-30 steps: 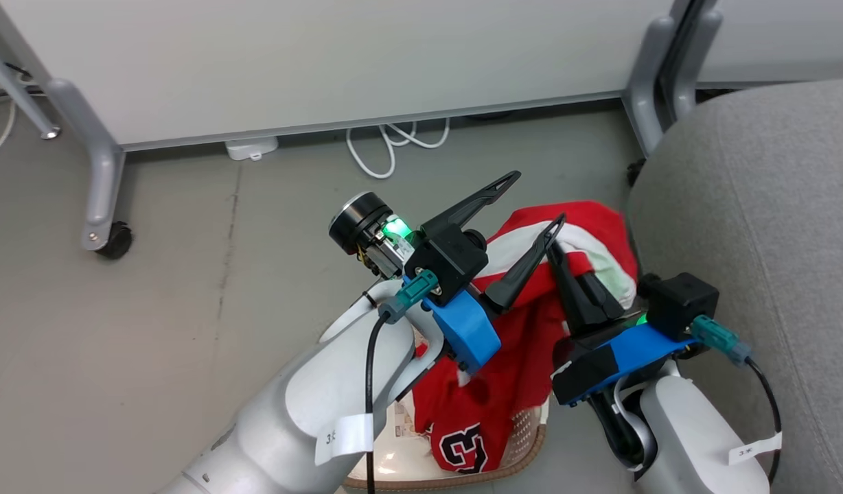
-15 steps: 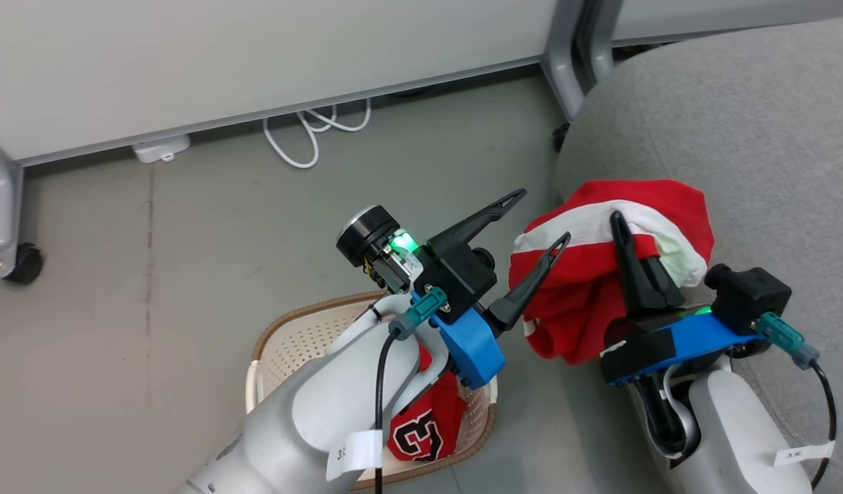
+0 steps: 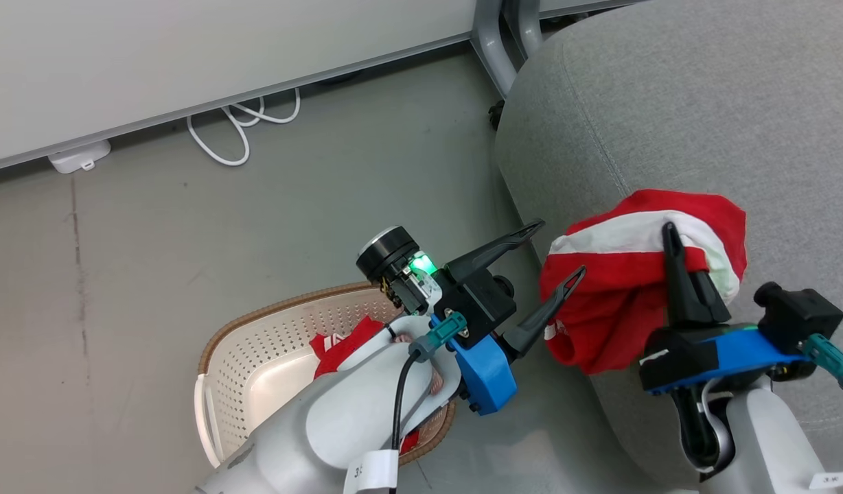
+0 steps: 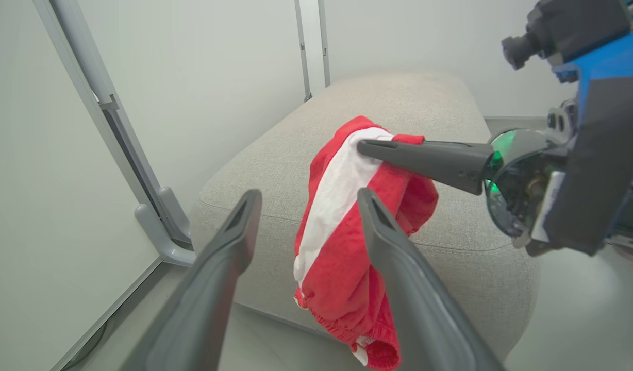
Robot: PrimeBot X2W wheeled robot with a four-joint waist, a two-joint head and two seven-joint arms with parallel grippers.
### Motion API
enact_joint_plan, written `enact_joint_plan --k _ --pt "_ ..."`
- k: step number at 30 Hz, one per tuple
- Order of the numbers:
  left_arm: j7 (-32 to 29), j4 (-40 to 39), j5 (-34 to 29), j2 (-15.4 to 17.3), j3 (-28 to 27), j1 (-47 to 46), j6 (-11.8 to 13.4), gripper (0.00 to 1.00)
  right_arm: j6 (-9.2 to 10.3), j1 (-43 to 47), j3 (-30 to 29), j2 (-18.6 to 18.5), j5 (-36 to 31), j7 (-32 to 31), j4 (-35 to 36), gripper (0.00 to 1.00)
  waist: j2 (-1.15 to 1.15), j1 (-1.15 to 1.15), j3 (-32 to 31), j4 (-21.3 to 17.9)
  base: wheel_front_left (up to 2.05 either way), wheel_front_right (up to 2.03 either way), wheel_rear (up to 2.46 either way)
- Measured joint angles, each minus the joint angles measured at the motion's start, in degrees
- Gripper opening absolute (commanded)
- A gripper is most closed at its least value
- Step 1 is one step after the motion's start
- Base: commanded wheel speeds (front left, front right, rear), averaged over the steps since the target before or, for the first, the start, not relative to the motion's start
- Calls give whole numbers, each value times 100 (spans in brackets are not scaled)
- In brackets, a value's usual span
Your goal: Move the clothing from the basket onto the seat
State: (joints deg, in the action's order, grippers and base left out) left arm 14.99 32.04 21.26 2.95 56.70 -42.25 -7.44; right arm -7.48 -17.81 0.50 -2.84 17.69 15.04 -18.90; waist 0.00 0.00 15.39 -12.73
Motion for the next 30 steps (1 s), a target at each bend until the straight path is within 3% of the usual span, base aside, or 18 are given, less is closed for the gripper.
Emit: enact_joint_plan --k 18,24,30 --pt "0 44 51 -3 126 6 0 100 0 166 -112 1 -152 0 308 0 0 0 54 -198 0 0 0" --pt "0 10 -36 -5 62 -137 0 100 0 -387 -319 3 -323 0 545 0 0 0 264 -194 0 0 0" --pt "0 -11 -233 45 -14 -452 0 100 -1 -1514 -654 -146 -422 0 909 0 0 0 750 -232 0 0 0"
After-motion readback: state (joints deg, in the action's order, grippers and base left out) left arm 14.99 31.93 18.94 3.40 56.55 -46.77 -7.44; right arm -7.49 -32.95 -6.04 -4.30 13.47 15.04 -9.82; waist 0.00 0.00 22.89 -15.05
